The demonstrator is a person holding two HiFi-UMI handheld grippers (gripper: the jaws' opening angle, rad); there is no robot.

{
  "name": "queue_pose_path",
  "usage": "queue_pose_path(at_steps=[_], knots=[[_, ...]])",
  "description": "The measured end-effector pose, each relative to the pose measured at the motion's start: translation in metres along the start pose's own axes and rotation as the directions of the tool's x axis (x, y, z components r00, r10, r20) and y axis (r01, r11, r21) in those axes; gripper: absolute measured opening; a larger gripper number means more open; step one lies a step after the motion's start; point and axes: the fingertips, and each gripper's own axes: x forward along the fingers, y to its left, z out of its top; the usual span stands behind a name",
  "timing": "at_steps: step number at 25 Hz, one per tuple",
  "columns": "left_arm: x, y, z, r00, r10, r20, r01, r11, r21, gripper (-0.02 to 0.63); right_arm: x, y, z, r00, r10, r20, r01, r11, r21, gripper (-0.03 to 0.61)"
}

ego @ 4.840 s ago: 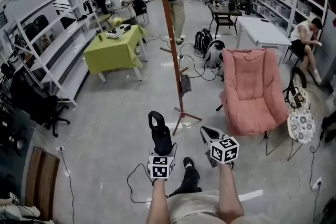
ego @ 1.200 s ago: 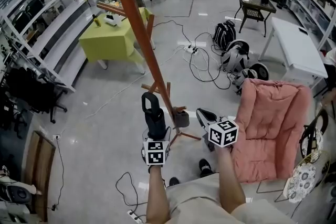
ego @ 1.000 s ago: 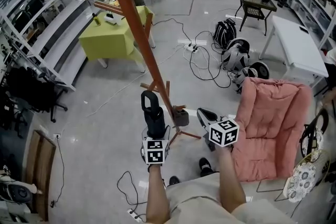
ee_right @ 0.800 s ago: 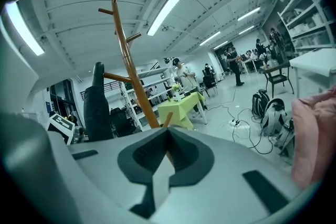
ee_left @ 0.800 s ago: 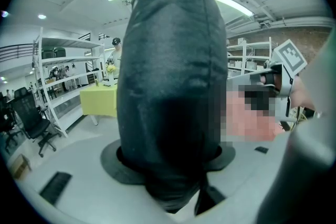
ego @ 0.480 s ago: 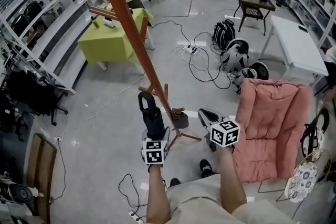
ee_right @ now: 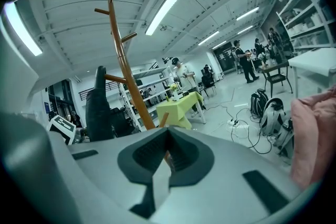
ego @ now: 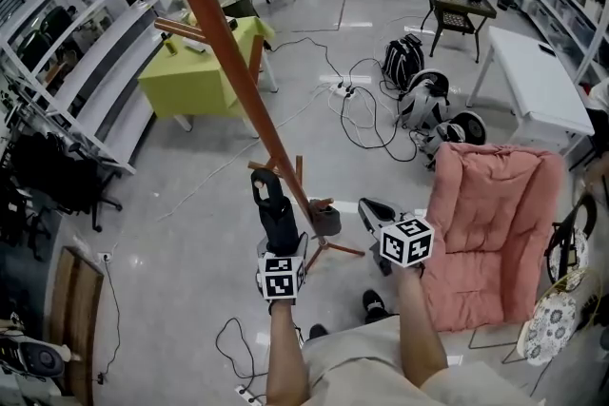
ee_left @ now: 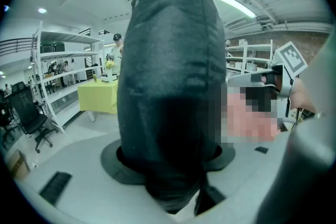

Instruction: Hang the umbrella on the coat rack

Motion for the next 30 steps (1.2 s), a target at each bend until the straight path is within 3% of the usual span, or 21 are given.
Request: queue_pose_path(at_steps=[16,30], knots=[[0.016,0.002,-0.001,0.999,-0.009,-0.033,0.009,1.000,0.026,0.261,0.011,-0.007,0.006,1.000,0.011,0.005,-0.011,1.000,-0.001,0.003],[0.031,0.000,-0.008,0.998,-0.029,-0.056,0.030,1.000,0.004,0.262,0.014,-0.016,0.010,1.000,-0.002,0.010,0.002,1.000,0.005,0.003]])
